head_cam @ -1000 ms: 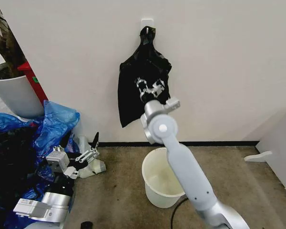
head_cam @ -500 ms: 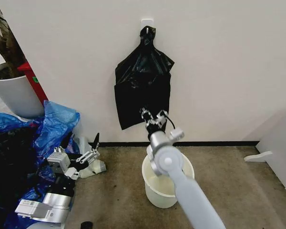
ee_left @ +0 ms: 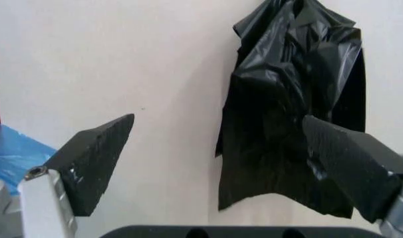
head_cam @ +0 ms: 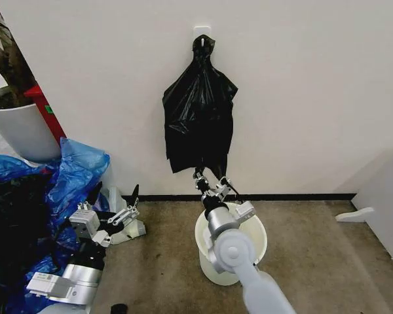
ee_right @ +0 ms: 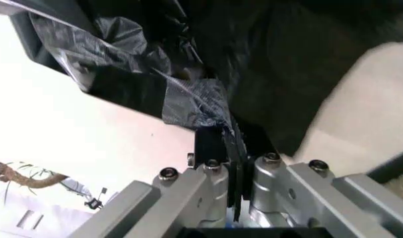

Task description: Place the garbage bag over the trash bin.

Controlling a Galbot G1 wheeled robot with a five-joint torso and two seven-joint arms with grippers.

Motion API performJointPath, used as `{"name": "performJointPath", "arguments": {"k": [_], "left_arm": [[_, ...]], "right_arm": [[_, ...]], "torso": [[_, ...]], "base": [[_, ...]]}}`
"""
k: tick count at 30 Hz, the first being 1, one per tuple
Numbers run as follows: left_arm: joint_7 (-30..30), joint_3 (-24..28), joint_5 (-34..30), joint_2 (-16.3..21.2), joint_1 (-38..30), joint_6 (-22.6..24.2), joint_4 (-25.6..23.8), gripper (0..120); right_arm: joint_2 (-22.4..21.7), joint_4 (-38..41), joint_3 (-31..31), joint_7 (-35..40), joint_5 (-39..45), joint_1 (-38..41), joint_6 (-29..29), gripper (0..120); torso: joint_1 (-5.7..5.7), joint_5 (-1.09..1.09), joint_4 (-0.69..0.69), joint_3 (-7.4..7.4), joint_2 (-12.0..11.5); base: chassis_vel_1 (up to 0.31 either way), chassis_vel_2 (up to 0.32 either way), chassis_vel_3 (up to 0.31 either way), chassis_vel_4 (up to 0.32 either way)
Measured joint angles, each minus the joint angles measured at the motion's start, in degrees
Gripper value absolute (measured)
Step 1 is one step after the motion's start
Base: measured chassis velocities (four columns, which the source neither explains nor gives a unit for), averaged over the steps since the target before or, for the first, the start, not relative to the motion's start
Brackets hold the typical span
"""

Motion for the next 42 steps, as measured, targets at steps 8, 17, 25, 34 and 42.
{"name": "performJointPath", "arguments": {"k": [8,17,25,34,42], "left_arm": [[0.1,-0.2,-0.1,-0.1,-0.1,-0.2,0.4,100],[0.1,0.0,-0.1,0.1,-0.6,0.0,0.9,100],[-0.4,0.3,-2.2,4.2,-2.6,2.2,0.9,100],[-0.7,0.1,-3.9,5.6,-3.6,3.0,0.8,100],[-0.4,0.1,-3.9,5.0,-3.4,2.7,1.0,100]], "right_arm": [[-2.0,1.0,2.0,3.0,4.5,10.0,-1.4,0],[-4.0,3.3,1.9,3.5,4.8,11.0,-3.8,0],[-4.2,3.5,0.9,4.1,4.1,9.9,-4.0,0],[-4.3,3.0,-0.2,4.1,1.8,4.6,-3.7,0],[-3.1,2.4,0.0,2.0,-1.4,-1.6,-3.3,0]], "torso": [[0.00,0.01,0.00,0.01,0.0],[0.00,0.01,0.00,0.01,0.0],[0.00,0.00,-0.01,0.00,0.0],[0.00,0.00,0.00,0.00,0.0],[0.00,0.00,0.00,0.00,0.0]], "base": [[0.000,0.000,0.000,0.000],[0.000,0.000,0.000,0.000],[0.000,0.000,0.000,0.000],[0.000,0.000,0.000,0.000],[0.000,0.000,0.000,0.000]]}}
